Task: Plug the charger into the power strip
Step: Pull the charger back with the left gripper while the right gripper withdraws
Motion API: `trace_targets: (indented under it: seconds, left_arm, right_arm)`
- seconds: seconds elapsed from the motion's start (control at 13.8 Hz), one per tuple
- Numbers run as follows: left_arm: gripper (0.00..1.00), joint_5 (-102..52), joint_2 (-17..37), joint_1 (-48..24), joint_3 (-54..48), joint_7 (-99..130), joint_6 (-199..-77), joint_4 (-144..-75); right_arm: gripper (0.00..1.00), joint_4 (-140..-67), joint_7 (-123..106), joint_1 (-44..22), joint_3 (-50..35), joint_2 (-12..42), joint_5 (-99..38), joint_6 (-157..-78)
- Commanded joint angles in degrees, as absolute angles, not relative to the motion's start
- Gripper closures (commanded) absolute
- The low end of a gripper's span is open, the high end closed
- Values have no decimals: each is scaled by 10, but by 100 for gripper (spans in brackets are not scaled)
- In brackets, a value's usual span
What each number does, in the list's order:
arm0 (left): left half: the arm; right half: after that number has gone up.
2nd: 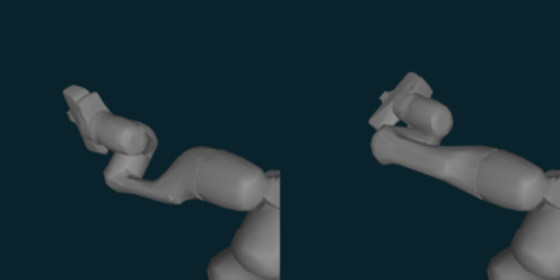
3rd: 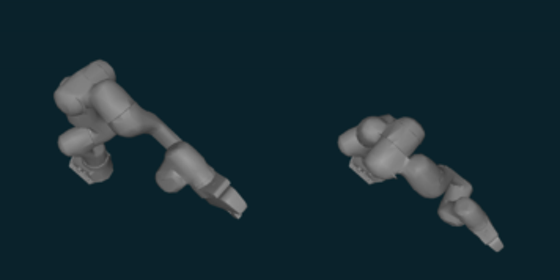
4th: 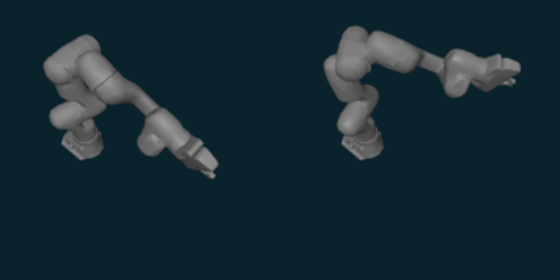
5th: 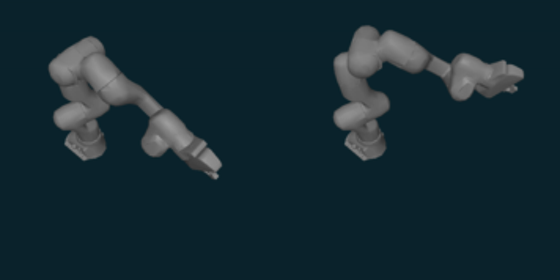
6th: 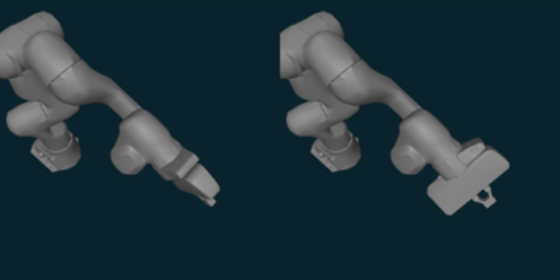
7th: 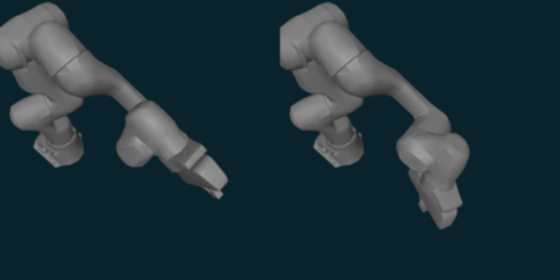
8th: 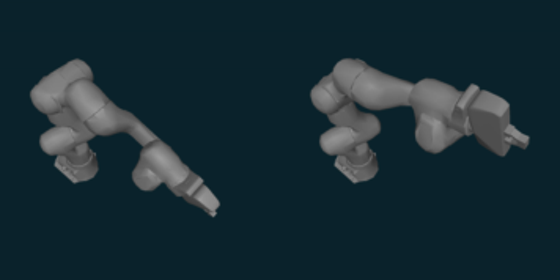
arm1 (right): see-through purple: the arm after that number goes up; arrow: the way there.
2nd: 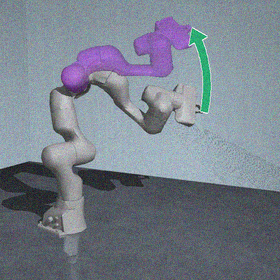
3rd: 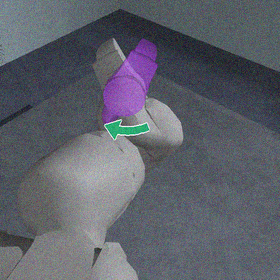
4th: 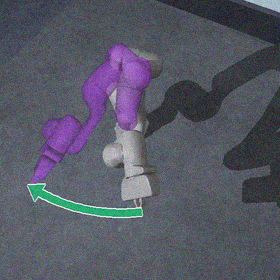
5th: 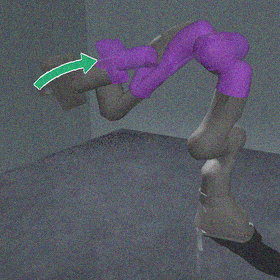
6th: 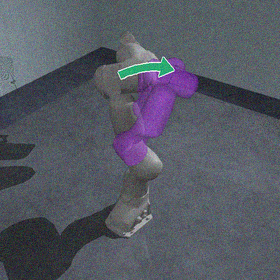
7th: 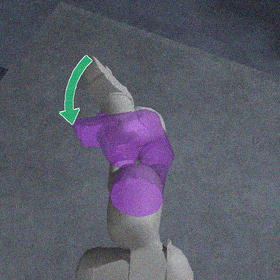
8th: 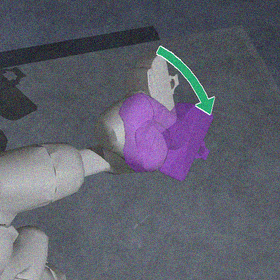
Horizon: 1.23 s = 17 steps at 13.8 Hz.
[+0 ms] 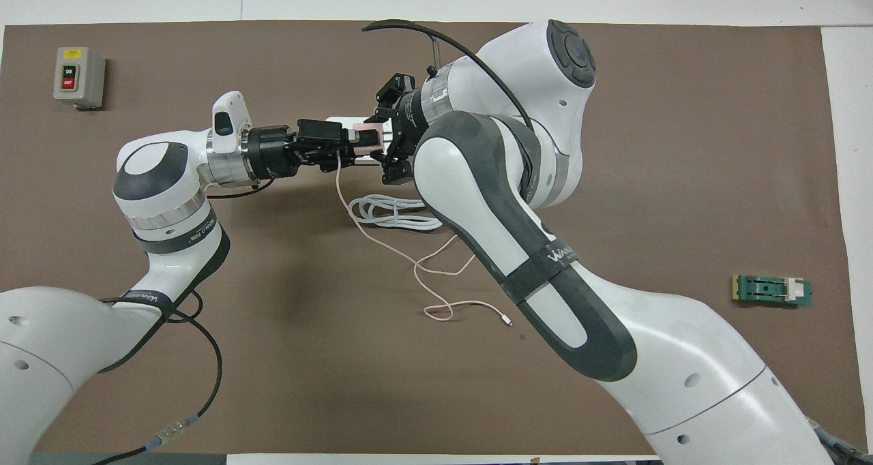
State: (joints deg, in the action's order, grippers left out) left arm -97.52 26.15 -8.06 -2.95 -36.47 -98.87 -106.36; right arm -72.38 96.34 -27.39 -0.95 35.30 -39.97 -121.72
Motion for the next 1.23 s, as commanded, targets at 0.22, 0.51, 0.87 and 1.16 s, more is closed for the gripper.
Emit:
trace_targets:
  seconds: [0.22,0.51,0.87,1.16]
  left_arm:
    - [100,-926,222,-70,-22,-317,-980,-1056]
    - [100,-806,173,-55,-22,-316,-1022,-1020]
    - [100,-637,96,-55,-22,-332,-1025,-996]
    - [100,-521,81,-58,-21,-386,-1061,-993]
  right_arm:
    - [0,-726,997,-265,-6,348,-405,-1217]
    - [0,-725,997,-252,1,338,-404,-1195]
    - [0,-722,989,-203,1,302,-396,-1163]
    - [0,-722,961,-170,1,265,-327,-1132]
